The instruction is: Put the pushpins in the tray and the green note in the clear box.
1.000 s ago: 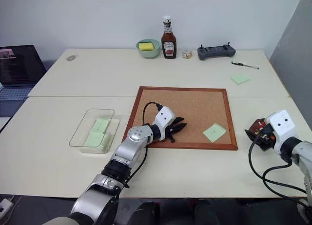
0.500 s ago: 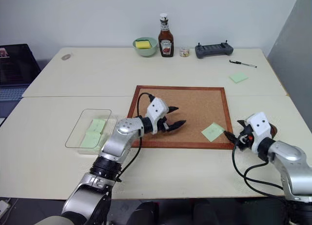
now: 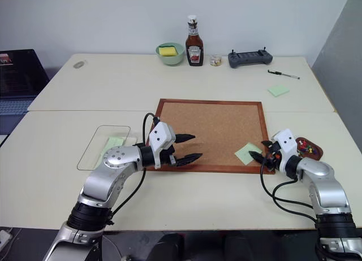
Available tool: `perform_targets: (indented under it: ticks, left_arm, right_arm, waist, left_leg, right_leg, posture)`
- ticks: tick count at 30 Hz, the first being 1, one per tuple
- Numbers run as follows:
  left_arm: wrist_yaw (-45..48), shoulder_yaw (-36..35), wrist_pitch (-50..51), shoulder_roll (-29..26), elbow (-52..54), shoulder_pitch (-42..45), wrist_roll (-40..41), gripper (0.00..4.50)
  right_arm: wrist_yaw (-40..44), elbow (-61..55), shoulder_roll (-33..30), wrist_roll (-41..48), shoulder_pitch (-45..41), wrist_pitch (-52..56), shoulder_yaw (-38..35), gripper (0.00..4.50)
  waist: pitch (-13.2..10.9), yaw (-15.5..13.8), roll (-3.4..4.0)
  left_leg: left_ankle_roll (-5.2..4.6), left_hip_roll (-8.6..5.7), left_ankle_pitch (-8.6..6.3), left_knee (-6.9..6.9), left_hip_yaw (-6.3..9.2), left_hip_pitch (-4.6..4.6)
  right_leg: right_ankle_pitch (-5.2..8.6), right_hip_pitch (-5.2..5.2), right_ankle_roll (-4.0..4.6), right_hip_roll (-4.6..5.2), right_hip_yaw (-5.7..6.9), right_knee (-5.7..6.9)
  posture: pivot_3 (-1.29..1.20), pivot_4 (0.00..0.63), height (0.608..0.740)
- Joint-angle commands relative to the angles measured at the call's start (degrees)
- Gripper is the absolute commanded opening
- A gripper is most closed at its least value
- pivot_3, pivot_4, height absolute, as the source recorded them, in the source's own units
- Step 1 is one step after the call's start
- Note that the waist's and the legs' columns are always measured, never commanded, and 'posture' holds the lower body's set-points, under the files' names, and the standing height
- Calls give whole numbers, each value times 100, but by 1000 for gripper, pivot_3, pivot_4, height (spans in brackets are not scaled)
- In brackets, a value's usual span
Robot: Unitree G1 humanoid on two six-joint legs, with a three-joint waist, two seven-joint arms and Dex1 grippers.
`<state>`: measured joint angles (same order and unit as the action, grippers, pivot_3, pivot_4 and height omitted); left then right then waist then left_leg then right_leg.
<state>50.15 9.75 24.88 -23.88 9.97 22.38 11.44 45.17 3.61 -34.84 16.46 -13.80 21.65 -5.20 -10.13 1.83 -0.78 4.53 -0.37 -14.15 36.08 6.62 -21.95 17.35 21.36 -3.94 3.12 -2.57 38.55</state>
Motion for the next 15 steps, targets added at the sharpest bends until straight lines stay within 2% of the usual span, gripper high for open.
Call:
perform_targets:
  ticks: [1, 7, 10, 11, 15]
  left_arm:
    - [-99, 22, 34, -52, 354, -50, 53, 3553]
    - [-134, 30, 29, -53, 297, -20, 53, 3553]
    - [-155, 34, -19, -25, 174, 56, 21, 3553]
    - [-158, 41, -42, -6, 119, 95, 13, 3553]
    - [-158, 70, -104, 44, -24, 188, 5, 3553]
  right_arm:
    - [248, 154, -61, -48, -135, -302, 79, 2491]
    - [422, 182, -167, -135, -226, -494, 207, 956]
    - [495, 150, -219, -181, -253, -520, 248, 393]
    - [544, 138, -266, -221, -257, -580, 272, 84]
    - [663, 58, -358, -253, -282, -714, 300, 33]
  waist:
    - [0, 1, 0]
    - [-1, 1, -1]
    - [-1, 0, -1]
    - [-1, 0, -2]
    - [-1, 1, -2]
  left_leg:
    - [0, 0, 0, 0, 0, 0]
    - [0, 1, 0, 0, 0, 1]
    - [0, 1, 0, 0, 0, 1]
    - [0, 1, 0, 0, 0, 1]
    - [0, 0, 0, 0, 0, 1]
  right_leg:
    - [0, 0, 0, 0, 0, 0]
    - [0, 0, 0, 0, 0, 1]
    - [0, 0, 0, 0, 0, 2]
    - [0, 0, 0, 0, 0, 2]
    - [0, 0, 0, 0, 0, 2]
  posture:
    - [0, 150, 740]
    - [0, 150, 740]
    - [0, 150, 740]
    - [0, 150, 740]
    - [0, 150, 740]
